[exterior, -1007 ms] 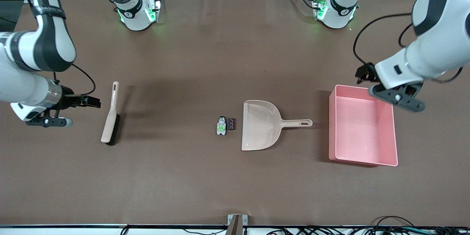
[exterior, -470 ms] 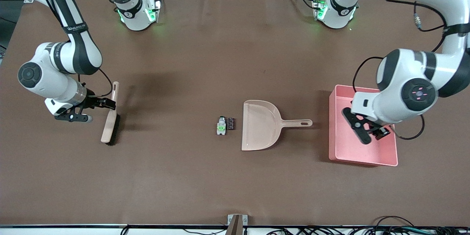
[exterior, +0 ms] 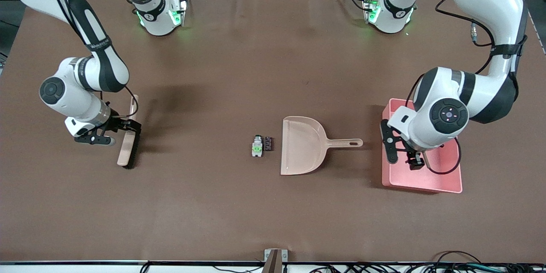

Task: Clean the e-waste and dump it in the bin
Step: 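Grasp the brush handle with the right gripper while the left gripper grasps the dustpan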

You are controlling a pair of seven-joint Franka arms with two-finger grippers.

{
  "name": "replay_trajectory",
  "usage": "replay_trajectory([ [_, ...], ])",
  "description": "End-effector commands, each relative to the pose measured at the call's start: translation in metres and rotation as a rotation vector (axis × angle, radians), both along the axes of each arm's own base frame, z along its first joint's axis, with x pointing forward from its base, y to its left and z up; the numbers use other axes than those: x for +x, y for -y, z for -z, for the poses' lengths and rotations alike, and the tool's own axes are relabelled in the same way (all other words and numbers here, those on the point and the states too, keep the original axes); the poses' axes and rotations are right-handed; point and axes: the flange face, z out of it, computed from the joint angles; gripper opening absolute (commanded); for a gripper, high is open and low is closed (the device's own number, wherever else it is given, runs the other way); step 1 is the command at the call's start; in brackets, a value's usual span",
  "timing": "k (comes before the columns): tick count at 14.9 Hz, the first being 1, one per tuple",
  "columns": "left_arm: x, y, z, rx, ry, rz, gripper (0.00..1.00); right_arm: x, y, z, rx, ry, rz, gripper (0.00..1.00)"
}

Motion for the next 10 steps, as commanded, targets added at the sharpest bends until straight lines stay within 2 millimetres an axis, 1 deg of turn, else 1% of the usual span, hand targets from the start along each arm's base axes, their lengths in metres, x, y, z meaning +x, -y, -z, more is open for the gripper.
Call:
replay_trajectory([
  [1, -0.020, 0.041, 0.028, 0.042, 0.009, 0.092, 0.99, -0.002, 0.003, 0.009, 0.014, 0.002, 0.020, 1.00],
  [2, -0.025, 0.047, 0.038, 0.060, 0.028, 0.099, 1.00, -0.002, 0.003, 0.010, 0.014, 0.001, 0.020, 0.99],
  [3, -0.028, 0.050, 0.045, 0.075, 0.044, 0.103, 1.00, -0.004, 0.003, 0.011, 0.014, -0.004, 0.021, 0.96],
  [5, -0.031, 0.061, 0.059, 0.069, 0.062, 0.100, 1.00, -0.004, 0.003, 0.012, 0.014, -0.007, 0.019, 0.85],
  [6, -0.033, 0.072, 0.065, 0.062, 0.070, 0.109, 1.00, -0.004, 0.003, 0.011, 0.015, -0.009, 0.018, 0.75],
  [7, -0.031, 0.077, 0.067, 0.052, 0.079, 0.109, 1.00, -0.004, 0.003, 0.011, 0.015, -0.012, 0.018, 0.65],
  [8, -0.028, 0.080, 0.073, 0.044, 0.088, 0.096, 1.00, -0.004, 0.002, 0.011, 0.015, -0.011, 0.002, 0.55],
  [10, -0.022, 0.083, 0.088, 0.043, 0.096, 0.068, 1.00, -0.003, 0.004, 0.009, 0.016, -0.020, -0.024, 0.39],
])
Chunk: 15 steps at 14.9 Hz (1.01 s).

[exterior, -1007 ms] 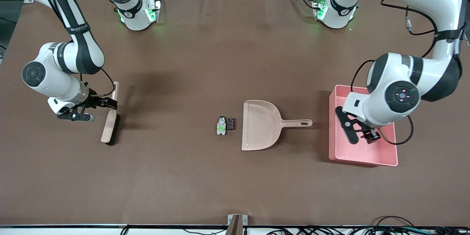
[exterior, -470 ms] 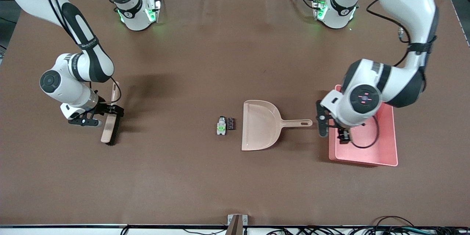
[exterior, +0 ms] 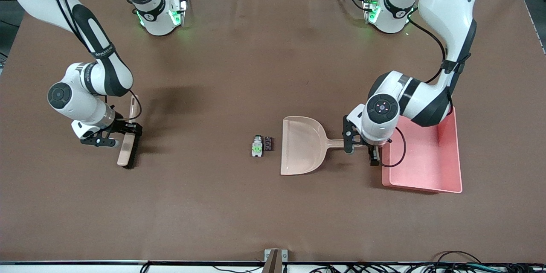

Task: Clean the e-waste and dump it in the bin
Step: 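Lift the dustpan with the left gripper while the right gripper lifts the brush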

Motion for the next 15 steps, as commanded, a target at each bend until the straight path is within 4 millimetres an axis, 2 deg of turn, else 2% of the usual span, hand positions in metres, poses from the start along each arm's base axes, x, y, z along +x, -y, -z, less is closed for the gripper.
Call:
replay_trajectory([
  [1, 0.006, 0.013, 0.013, 0.008, 0.031, -0.025, 1.00, 0.000, 0.004, -0.008, 0.013, -0.023, -0.025, 0.31],
  [2, 0.002, 0.024, 0.013, 0.007, 0.036, -0.024, 0.99, 0.003, 0.003, -0.012, 0.015, -0.042, -0.033, 0.23],
  [5, 0.000, 0.031, 0.020, 0.007, 0.030, -0.025, 0.99, 0.013, 0.001, -0.024, 0.023, -0.091, -0.039, 0.05],
  [7, -0.006, 0.045, 0.026, 0.006, 0.023, -0.008, 0.99, 0.015, -0.004, -0.028, 0.025, -0.094, -0.048, 0.03],
  [10, 0.004, 0.057, 0.023, -0.012, 0.050, -0.033, 0.99, 0.022, -0.021, -0.038, 0.023, -0.072, -0.066, 0.02],
  [13, -0.003, 0.067, 0.040, -0.013, 0.033, -0.057, 0.97, 0.027, -0.051, -0.047, 0.044, -0.056, -0.042, 0.01],
  [15, -0.004, 0.083, 0.041, -0.020, 0.039, -0.037, 0.91, 0.027, -0.078, -0.056, 0.068, -0.044, -0.022, 0.01],
])
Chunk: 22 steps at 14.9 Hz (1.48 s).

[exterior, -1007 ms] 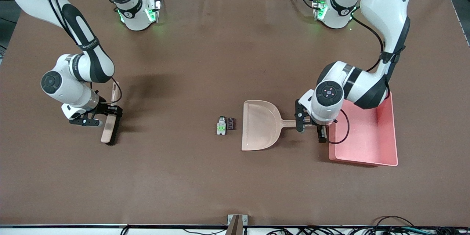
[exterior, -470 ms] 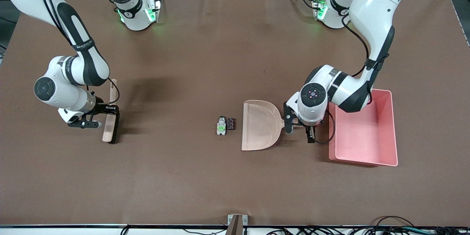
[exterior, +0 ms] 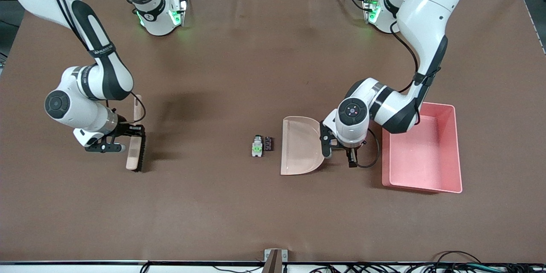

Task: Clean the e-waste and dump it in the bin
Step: 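Lift the dustpan with the left gripper while the right gripper lifts the brush, then set the dustpan beside the parts while the right gripper brings the brush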

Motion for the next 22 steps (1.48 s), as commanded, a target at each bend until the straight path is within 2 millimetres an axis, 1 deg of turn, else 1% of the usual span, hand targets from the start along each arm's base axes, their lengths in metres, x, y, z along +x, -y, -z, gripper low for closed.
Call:
replay_trajectory([
  [1, 0.003, 0.020, 0.004, -0.002, 0.017, 0.014, 0.88, -0.004, -0.037, -0.020, 0.029, 0.012, 0.035, 0.01],
  [2, -0.001, 0.025, 0.005, -0.001, 0.017, 0.024, 0.84, -0.005, -0.052, -0.022, 0.041, 0.012, 0.041, 0.01],
  [3, -0.006, 0.034, 0.006, 0.002, 0.017, 0.041, 0.79, -0.007, -0.072, -0.023, 0.053, 0.014, 0.041, 0.01],
  [4, -0.006, 0.036, 0.006, 0.005, 0.016, 0.056, 0.74, -0.008, -0.088, -0.023, 0.060, 0.016, 0.053, 0.01],
  [6, -0.006, 0.036, 0.014, 0.034, 0.033, 0.100, 0.68, -0.012, -0.114, -0.024, 0.062, 0.021, 0.084, 0.01],
  [8, -0.006, 0.036, 0.014, 0.039, 0.038, 0.107, 0.64, -0.017, -0.140, -0.025, 0.063, 0.027, 0.094, 0.01],
  [13, -0.010, 0.045, 0.013, 0.029, 0.039, 0.098, 0.61, -0.030, -0.188, -0.024, 0.069, 0.049, 0.109, 0.01],
  [15, -0.011, 0.047, 0.012, 0.027, 0.040, 0.099, 0.60, -0.039, -0.215, -0.025, 0.073, 0.055, 0.114, 0.01],
  [17, -0.014, 0.051, 0.014, 0.007, 0.027, 0.072, 0.60, -0.045, -0.230, -0.021, 0.074, 0.053, 0.128, 0.01],
  [19, -0.021, 0.062, 0.015, 0.005, 0.029, 0.070, 0.60, -0.055, -0.253, -0.011, 0.080, 0.058, 0.142, 0.01],
  [21, -0.024, 0.066, 0.015, 0.002, 0.034, 0.062, 0.60, -0.063, -0.276, 0.003, 0.093, 0.076, 0.166, 0.01],
  [22, -0.024, 0.068, 0.013, 0.000, 0.037, 0.058, 0.60, -0.065, -0.282, 0.007, 0.099, 0.085, 0.173, 0.01],
])
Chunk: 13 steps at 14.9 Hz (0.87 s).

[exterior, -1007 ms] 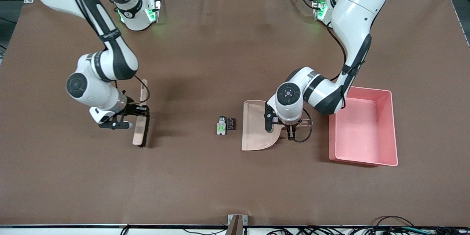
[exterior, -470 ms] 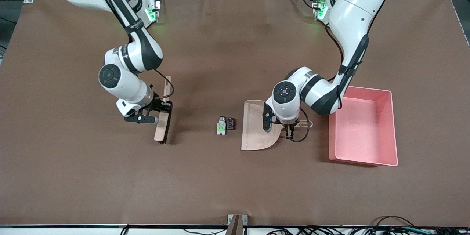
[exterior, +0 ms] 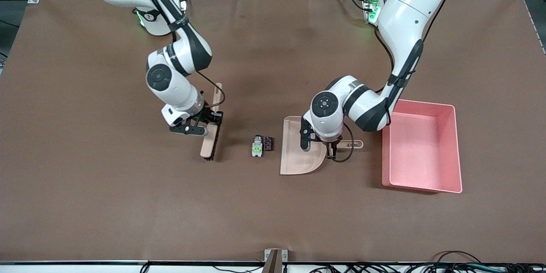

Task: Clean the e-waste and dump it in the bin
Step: 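Set the dustpan beside the parts while the right gripper brings the brush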

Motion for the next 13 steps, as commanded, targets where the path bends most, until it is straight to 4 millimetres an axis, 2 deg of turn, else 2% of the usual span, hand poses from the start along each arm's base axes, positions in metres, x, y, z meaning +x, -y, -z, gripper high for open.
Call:
replay_trajectory([
  [1, 0.001, 0.009, -0.005, -0.018, 0.014, -0.019, 0.60, -0.010, -0.021, 0.018, 0.020, 0.015, 0.038, 0.01],
  [4, 0.000, 0.011, -0.007, -0.022, 0.016, -0.018, 0.60, -0.005, -0.039, 0.029, 0.032, 0.017, 0.057, 0.01],
  [8, 0.000, 0.011, -0.009, -0.024, 0.017, -0.018, 0.56, -0.002, -0.082, 0.037, 0.055, 0.015, 0.072, 0.01],
  [13, 0.001, 0.011, -0.014, -0.027, 0.021, -0.014, 0.56, 0.000, -0.099, 0.043, 0.070, 0.011, 0.114, 0.01],
])
